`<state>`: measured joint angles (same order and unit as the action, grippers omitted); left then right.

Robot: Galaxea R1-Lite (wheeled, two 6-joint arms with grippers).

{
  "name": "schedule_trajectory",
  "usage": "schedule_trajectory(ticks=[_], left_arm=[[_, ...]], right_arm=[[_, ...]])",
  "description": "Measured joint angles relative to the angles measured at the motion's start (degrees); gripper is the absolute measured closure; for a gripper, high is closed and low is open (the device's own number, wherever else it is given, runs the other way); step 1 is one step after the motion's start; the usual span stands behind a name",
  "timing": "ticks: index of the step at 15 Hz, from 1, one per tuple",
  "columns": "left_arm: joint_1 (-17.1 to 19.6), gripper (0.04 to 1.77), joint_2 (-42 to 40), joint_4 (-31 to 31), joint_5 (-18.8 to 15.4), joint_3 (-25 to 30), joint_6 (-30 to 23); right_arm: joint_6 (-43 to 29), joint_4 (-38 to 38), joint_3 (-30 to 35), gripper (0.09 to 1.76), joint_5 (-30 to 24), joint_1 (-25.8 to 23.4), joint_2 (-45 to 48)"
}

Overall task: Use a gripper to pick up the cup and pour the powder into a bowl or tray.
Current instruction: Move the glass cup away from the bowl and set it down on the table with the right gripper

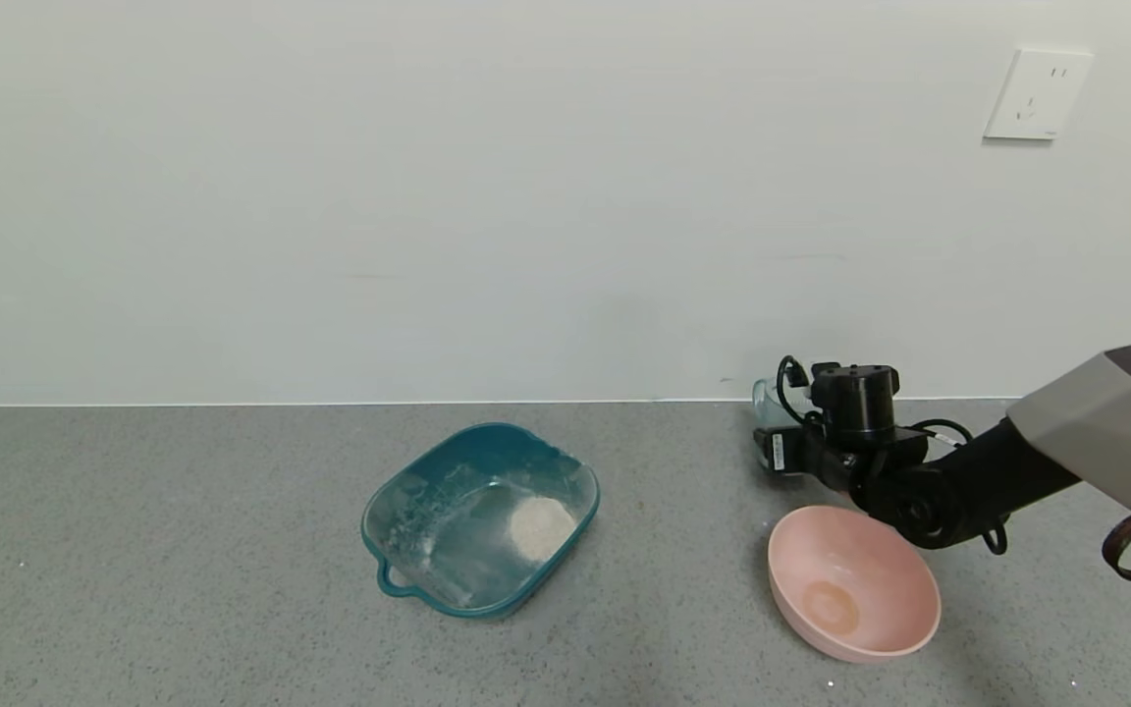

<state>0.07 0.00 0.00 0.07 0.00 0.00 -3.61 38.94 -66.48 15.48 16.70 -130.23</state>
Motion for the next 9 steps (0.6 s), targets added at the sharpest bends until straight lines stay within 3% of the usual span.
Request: schedule_trajectory(ticks=[9], left_arm=[[0.0,0.05,0.0,0.0,0.0,0.0,0.0]], right_arm=[[-0.2,-1.0,-2.9,0.52,-1.9,0.0,-2.2]])
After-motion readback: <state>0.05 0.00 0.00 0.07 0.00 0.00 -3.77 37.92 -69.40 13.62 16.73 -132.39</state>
